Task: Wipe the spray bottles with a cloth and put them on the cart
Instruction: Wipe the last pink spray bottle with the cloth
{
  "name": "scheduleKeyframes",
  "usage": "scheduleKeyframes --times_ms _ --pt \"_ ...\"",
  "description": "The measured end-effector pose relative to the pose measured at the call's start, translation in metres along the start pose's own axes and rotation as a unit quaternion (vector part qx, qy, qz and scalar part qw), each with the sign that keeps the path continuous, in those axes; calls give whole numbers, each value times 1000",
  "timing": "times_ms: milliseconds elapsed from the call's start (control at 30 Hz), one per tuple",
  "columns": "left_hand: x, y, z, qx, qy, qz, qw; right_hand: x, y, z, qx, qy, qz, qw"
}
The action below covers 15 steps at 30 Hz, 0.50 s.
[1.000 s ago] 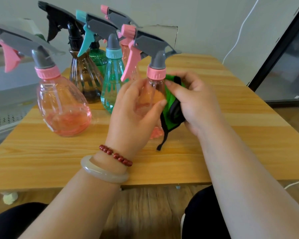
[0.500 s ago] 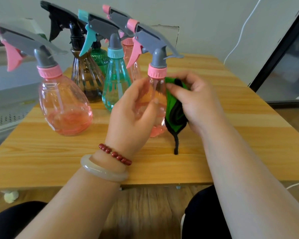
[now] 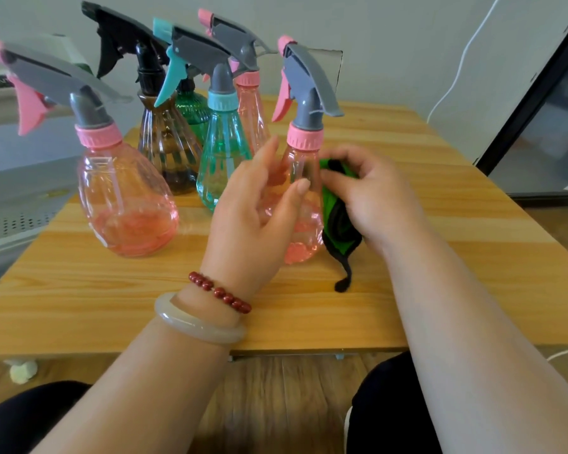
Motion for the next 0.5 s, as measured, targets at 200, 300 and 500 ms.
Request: scheduleKeyframes --times_ms 200,300,500 --pt "0 3 0 -32 -57 53 996 2 1 6 25 60 -9 998" --pt "4 5 -1 -43 -102 6 994 5 -7 6 35 120 -123 984" --pt "3 8 0 -38 -116 57 991 7 -22 10 -34 116 -191 974"
Point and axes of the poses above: each hand's wrist, its own z-axis away from the middle knuckle, its own x-axis out of the palm, y = z × x, the point moved 2 cm from there along -z, towards the middle knuckle, and after that the axes turned 12 degrees about -x, right-handed, at the moved point
